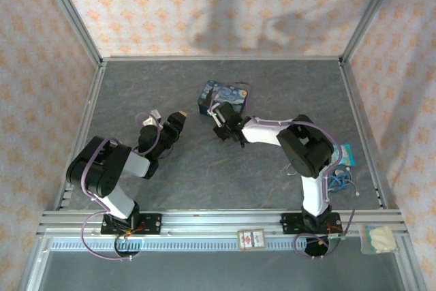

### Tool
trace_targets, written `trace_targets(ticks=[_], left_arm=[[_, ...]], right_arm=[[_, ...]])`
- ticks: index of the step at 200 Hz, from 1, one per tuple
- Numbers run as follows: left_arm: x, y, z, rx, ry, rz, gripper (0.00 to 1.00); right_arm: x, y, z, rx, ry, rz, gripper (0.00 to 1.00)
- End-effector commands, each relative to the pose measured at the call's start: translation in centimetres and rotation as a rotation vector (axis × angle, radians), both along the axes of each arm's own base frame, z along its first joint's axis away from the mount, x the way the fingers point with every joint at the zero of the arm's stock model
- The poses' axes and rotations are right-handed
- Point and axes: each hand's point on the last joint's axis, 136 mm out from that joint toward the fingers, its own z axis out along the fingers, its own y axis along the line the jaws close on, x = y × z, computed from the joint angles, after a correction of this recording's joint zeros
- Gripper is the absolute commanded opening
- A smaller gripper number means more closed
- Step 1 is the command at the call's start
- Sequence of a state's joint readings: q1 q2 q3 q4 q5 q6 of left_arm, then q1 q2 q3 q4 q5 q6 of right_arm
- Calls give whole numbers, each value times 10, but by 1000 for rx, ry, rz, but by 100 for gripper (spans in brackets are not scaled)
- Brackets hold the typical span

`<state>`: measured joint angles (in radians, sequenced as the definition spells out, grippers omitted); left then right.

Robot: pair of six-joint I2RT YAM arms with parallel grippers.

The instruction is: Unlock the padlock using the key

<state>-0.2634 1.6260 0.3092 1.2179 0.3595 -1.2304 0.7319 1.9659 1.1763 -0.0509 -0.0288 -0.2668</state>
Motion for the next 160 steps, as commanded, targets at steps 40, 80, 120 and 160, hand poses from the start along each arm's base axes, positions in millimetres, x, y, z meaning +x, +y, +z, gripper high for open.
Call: trace_targets(ticks=[40,80,120,160], left_arm=[[-3,-2,10,-65,-56,-29,60],[-6,-8,8,-69,-57,-65,58],[-10,-33,4,-41,-74,-137,47],[2,-65,-2,-68,-99,-157,46]], right_arm=[[-3,-2,15,-9,8,146,0],[4,4,29,82,57,193,0],[4,16,28,165,179,241,0],[0,15,15,159,218,246,0]])
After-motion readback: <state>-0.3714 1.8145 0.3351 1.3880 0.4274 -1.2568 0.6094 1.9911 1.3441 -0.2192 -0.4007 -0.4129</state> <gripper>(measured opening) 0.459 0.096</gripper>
